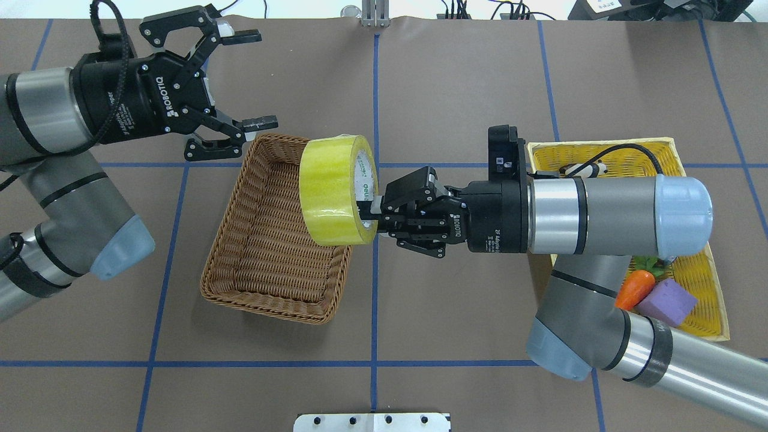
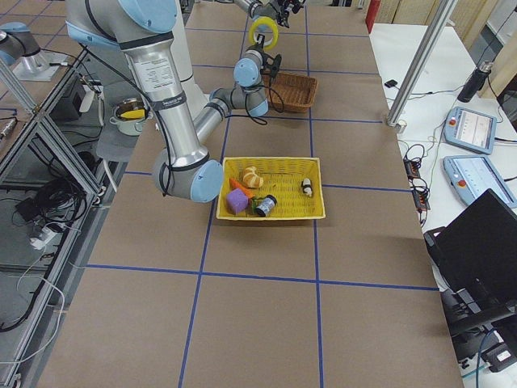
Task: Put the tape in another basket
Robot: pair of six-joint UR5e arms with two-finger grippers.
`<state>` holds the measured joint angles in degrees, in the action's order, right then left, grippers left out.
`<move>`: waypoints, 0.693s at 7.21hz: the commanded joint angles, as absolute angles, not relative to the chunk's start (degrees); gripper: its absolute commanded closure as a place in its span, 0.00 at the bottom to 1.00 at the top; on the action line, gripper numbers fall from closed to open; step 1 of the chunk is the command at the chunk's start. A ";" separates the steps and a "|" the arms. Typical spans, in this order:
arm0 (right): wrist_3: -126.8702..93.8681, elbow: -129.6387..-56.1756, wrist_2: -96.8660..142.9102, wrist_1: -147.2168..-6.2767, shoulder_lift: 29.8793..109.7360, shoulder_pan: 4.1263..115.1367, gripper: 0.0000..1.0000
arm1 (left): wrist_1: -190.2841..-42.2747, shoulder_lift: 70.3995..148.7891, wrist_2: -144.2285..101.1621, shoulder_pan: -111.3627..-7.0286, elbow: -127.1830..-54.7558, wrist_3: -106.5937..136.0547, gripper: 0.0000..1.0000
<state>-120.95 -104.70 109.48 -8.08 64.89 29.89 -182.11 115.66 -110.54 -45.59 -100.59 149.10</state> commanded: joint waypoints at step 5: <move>-121.20 -104.68 109.86 -8.00 64.78 29.62 1.00 | -182.63 118.83 -120.59 -43.51 -101.07 149.15 0.02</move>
<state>-121.21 -104.67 109.84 -8.00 64.79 29.63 -182.37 118.60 -120.02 -43.66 -100.89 149.13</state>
